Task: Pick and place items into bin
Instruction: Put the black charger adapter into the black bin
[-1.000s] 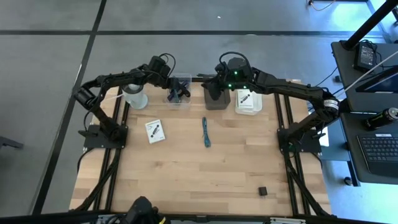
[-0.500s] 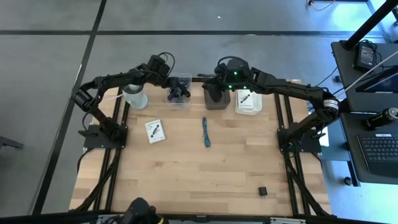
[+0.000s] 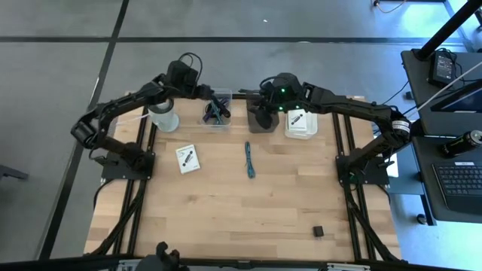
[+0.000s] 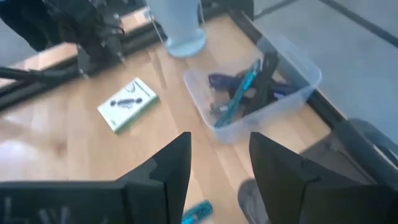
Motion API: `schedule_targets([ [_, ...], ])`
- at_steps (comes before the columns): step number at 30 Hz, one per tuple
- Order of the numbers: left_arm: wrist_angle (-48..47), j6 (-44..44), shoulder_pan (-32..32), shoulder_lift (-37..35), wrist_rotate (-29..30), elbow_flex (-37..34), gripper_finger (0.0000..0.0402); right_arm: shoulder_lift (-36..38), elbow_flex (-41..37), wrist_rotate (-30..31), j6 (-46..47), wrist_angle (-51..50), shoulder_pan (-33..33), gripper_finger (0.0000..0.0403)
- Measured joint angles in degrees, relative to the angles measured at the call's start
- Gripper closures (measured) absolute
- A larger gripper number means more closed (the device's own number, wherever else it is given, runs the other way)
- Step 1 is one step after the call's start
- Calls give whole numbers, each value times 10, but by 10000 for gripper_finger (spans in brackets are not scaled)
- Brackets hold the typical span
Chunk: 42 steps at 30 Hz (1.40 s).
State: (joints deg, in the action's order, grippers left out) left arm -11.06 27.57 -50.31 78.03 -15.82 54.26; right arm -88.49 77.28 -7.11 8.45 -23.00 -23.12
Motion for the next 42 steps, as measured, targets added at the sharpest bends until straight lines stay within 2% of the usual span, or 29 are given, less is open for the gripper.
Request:
schedule_targets([
  [5,-4,-16,33,-48,30,0,232,0,0,0,0,-11,-7,237],
  [9,-4,-18,81,-74,35,0,255,0,0,2,-20,-14,-7,237],
  [12,-4,-18,139,-83,76,0,296,0,0,2,-36,-11,-7,237],
  [17,-6,-36,246,-83,188,0,387,0,0,2,-47,-7,-7,237],
  [20,-16,-32,298,-81,243,0,394,0,0,2,-53,-2,-7,237],
  [26,-68,-57,360,-81,289,0,400,0,0,1,-40,-1,-7,237],
  [33,-109,-128,405,-81,293,0,401,3,0,5,11,-53,-1,240],
  [37,-152,-129,410,-100,291,-16,400,24,0,68,54,-113,26,264],
  [42,-136,-132,409,-188,252,-88,400,56,0,147,163,-232,78,314],
])
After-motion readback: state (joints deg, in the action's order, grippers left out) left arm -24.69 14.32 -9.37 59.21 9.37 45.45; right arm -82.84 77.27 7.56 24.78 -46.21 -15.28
